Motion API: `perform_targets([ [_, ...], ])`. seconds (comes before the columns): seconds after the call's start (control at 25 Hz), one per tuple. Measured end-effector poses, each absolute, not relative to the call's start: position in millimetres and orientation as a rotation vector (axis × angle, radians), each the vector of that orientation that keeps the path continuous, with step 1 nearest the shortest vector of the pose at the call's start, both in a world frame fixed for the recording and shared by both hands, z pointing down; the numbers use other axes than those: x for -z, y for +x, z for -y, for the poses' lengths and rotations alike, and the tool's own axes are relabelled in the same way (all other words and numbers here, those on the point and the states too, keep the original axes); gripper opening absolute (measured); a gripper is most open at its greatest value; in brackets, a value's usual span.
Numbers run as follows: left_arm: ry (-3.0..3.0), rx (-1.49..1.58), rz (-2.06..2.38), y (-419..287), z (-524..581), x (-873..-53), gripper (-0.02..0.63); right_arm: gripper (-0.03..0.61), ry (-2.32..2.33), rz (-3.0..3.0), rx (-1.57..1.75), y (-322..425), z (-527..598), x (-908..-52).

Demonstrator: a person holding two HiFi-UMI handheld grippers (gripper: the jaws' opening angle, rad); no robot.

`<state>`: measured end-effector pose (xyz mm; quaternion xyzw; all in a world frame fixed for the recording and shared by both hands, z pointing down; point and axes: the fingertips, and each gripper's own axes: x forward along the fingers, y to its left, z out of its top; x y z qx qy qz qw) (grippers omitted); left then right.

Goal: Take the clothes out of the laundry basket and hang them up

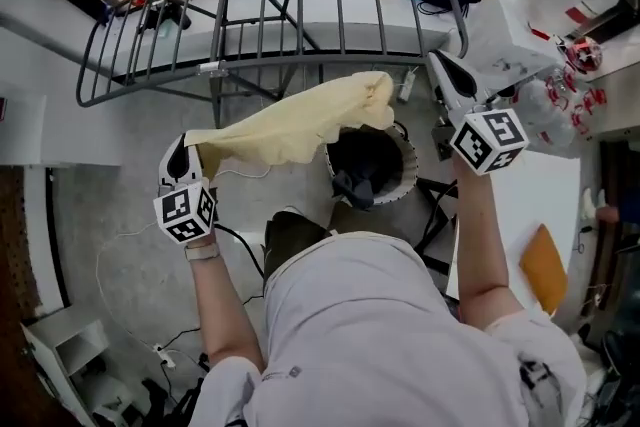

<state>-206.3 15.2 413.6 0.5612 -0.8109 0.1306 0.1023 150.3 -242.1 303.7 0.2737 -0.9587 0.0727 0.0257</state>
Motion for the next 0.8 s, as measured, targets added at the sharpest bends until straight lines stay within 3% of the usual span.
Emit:
perform_targets([
  [0.32,1.648,-0.473,2.541,-225,-39,-359,0.005,0.005,0.533,2.949,-0.388,58,209,-367],
  [0.8,1.694,-0.387,2.691,-344,-105,-274,0.005,0.01,0.117,2.899,-0.338,-123,86,-394],
])
